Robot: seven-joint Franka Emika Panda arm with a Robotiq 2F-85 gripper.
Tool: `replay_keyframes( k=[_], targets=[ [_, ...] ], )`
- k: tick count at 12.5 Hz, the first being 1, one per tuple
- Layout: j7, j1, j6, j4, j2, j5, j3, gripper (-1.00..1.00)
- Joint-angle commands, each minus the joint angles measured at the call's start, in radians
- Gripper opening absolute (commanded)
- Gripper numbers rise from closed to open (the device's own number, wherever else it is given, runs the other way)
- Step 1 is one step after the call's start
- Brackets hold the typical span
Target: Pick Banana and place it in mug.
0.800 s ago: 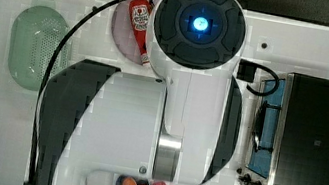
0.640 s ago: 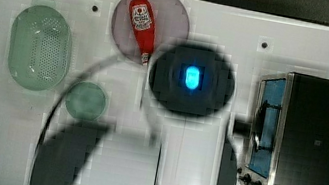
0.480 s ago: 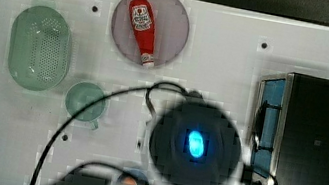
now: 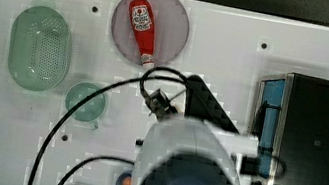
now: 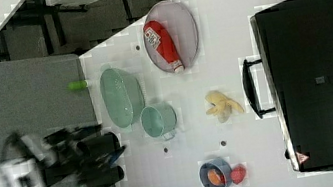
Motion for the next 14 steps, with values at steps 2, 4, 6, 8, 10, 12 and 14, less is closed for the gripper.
replay_keyframes(
  k=[2, 4, 6, 8, 10, 12, 14],
  targets=[
    [-0.366, -0.001, 0.173, -0.186, 0.17, -0.001, -0.021, 1.0],
    [-0.486, -0.001, 0.297, -0.236, 0.24, -0.001, -0.021, 1.0],
    [-0.555, -0.002, 0.424, -0.269, 0.318, -0.001, -0.023, 1.0],
    [-0.618, -0.002, 0.505, -0.284, 0.401, -0.001, -0.023, 1.0],
    [-0.679, -0.003, 0.561, -0.29, 0.48, -0.001, -0.026, 1.0],
    [-0.683, -0.007, 0.643, -0.294, 0.55, -0.001, -0.028, 1.0],
    [-0.683, -0.007, 0.711, -0.296, 0.609, -0.001, -0.025, 1.0]
  ],
)
